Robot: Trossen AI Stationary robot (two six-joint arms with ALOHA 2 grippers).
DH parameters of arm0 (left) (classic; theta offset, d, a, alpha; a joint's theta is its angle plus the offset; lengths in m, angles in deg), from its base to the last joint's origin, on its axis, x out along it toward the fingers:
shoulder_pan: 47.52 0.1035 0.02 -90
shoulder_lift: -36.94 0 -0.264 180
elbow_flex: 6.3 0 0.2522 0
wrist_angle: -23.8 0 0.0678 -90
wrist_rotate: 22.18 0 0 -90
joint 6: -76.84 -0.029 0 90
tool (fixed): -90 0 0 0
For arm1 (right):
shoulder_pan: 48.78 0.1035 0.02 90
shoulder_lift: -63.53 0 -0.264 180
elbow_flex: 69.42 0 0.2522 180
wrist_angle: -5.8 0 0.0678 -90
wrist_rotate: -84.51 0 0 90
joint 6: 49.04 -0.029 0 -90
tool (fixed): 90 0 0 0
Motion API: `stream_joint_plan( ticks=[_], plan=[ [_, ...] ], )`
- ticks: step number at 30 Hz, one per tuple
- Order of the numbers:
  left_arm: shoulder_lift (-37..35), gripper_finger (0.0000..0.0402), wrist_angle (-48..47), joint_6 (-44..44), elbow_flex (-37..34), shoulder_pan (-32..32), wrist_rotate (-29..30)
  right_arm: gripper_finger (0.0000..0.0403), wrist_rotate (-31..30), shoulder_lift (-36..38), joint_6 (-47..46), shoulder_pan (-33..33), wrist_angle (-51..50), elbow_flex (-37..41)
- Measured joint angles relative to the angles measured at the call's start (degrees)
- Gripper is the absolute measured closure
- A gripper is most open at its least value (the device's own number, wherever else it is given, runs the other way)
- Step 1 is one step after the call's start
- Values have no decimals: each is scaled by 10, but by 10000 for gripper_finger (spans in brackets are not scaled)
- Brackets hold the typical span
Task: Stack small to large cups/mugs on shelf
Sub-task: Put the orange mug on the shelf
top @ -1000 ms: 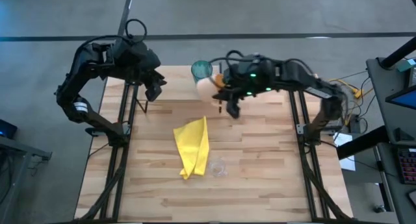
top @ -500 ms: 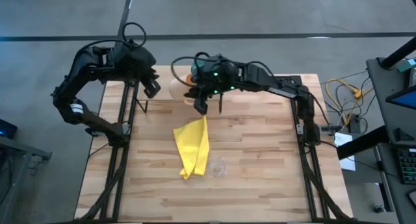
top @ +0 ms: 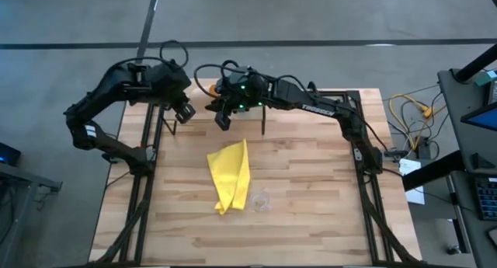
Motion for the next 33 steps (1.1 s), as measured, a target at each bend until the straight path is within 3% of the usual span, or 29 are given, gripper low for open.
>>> stream_joint_plan(
  ticks=[12, 23, 26, 33],
  plan=[
    [-5, 314, 51, -1, -124, 16, 28, 394, -3, -33, -5, -14, 38, -1],
    [-36, 314, 49, 0, -152, 28, 34, 394, 11, 1, -50, 22, 37, -1],
    [-63, 314, 57, 0, -143, 28, 30, 394, -2, 17, -45, 54, 55, -1],
    [-119, 314, 124, 0, -145, 31, 74, 394, -101, 48, 41, 125, 12, -1]
  ],
)
